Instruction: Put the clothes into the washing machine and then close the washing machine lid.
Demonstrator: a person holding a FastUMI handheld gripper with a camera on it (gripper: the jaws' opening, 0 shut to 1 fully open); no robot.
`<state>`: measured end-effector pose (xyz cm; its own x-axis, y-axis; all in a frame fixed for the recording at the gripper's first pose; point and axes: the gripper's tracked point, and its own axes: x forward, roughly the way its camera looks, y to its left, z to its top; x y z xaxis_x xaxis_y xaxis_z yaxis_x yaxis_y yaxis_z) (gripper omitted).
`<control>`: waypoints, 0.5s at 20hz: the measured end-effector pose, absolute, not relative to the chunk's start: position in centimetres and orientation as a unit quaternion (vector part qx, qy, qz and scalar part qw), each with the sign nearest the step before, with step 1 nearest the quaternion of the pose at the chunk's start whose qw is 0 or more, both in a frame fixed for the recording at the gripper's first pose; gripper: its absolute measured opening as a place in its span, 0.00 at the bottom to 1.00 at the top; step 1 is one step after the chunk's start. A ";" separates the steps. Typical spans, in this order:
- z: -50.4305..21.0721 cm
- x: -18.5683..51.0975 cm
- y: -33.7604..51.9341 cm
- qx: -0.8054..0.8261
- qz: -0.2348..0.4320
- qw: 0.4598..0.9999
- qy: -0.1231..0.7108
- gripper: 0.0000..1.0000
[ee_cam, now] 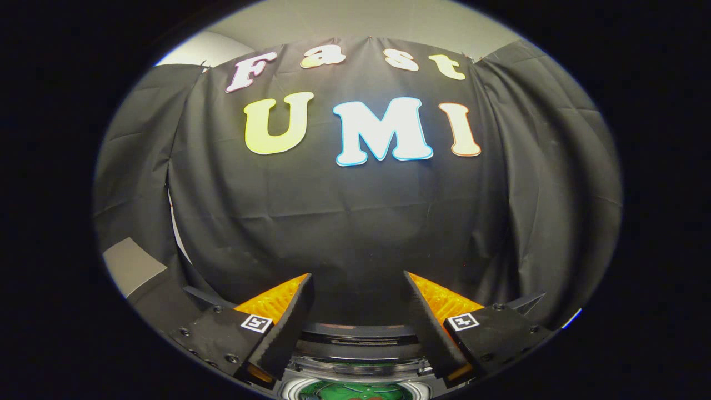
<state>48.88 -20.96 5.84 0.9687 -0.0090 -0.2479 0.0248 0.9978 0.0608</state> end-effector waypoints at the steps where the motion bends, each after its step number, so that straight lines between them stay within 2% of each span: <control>1: 5.9 48.2 -20.9 0.032 -0.009 0.993 0.117 0.99; 10: 6.0 43.9 -20.5 0.024 -0.009 0.998 0.064 0.99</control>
